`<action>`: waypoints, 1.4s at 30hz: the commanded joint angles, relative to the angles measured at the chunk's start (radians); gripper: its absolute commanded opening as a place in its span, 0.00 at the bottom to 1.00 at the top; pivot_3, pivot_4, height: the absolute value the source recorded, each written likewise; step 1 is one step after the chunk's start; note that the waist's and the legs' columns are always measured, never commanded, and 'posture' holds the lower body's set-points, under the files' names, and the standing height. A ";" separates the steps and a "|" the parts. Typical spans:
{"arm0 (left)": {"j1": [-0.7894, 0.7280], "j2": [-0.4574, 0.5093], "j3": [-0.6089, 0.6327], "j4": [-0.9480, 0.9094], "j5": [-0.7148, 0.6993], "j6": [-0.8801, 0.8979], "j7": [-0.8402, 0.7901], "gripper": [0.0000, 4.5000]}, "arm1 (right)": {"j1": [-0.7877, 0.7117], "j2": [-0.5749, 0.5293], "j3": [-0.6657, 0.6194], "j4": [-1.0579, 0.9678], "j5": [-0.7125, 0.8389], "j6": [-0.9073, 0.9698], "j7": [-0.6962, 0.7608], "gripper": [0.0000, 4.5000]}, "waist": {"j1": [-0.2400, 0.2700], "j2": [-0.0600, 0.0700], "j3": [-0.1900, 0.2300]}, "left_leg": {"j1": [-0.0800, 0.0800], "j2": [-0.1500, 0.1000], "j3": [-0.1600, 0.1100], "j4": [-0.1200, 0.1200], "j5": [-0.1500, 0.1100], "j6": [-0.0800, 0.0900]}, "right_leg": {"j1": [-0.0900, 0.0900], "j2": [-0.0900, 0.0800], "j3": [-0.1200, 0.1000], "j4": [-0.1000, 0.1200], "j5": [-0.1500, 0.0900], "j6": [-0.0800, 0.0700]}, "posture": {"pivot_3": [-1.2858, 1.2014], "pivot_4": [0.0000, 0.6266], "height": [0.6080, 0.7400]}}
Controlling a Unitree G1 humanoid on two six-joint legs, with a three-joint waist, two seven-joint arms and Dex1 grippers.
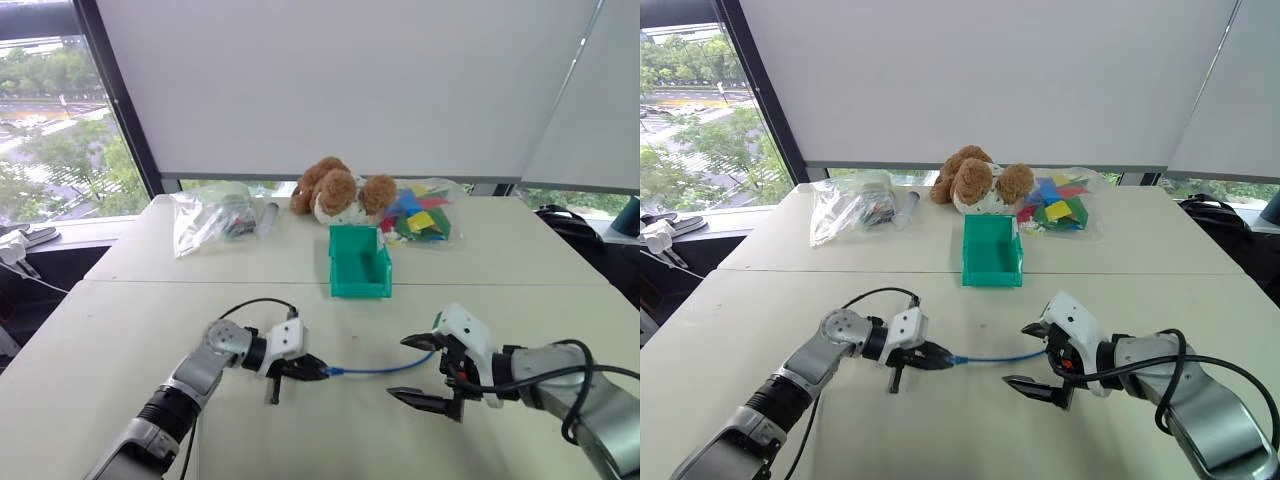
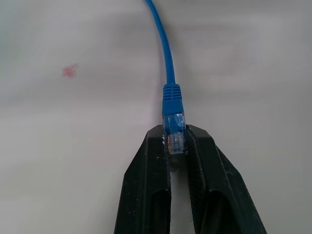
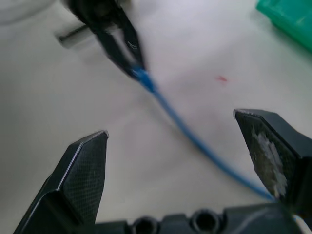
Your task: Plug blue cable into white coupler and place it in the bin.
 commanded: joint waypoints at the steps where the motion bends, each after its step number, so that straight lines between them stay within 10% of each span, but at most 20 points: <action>1: -0.071 0.001 0.093 -0.086 -0.067 0.032 0.027 0.01 | -0.014 0.097 -0.083 -0.046 0.121 0.105 -0.102 1.00 | 0.000 0.000 0.000 | 0.000 0.000 0.000 0.000 0.000 0.000 | 0.000 0.000 0.000 0.000 0.000 0.000 | 0.52 0.24 1.00; 17: -0.152 -0.018 0.156 -0.129 -0.106 0.064 0.067 0.01 | -0.344 0.694 -0.327 0.251 0.432 0.437 -0.610 1.00 | -0.003 0.001 0.000 | 0.000 -0.001 0.000 -0.001 0.000 0.000 | -0.002 0.001 0.000 0.001 0.000 0.000 | 0.52 0.24 1.00; 29: -0.130 -0.019 0.142 -0.150 -0.096 0.057 0.069 0.01 | -0.446 0.795 -0.393 0.381 0.550 0.411 -0.794 1.00 | -0.018 0.002 0.000 | 0.000 0.000 0.000 -0.002 0.000 0.000 | -0.002 0.002 0.000 0.002 0.000 0.000 | 0.52 0.24 1.00; 32: -0.128 -0.018 0.143 -0.153 -0.098 0.060 0.070 0.00 | -0.444 0.786 -0.384 0.387 0.574 0.403 -0.809 0.81 | -0.027 0.002 0.000 | 0.000 0.000 0.000 -0.003 0.000 0.000 | -0.002 0.002 0.000 0.002 0.000 0.000 | 0.52 0.24 1.00; 39: -0.122 -0.019 0.139 -0.150 -0.092 0.055 0.075 0.00 | -0.437 0.767 -0.361 0.390 0.620 0.383 -0.834 0.01 | -0.028 0.002 0.000 | 0.000 0.000 0.000 -0.003 0.000 0.000 | -0.003 0.003 0.000 0.002 0.000 0.000 | 0.52 0.24 1.00; 42: -0.122 -0.020 0.137 -0.147 -0.090 0.055 0.076 0.00 | -0.434 0.760 -0.351 0.392 0.634 0.374 -0.842 0.01 | -0.028 0.002 0.000 | 0.000 0.000 0.000 -0.003 0.000 0.000 | -0.003 0.002 0.001 0.002 0.000 0.000 | 0.52 0.24 1.00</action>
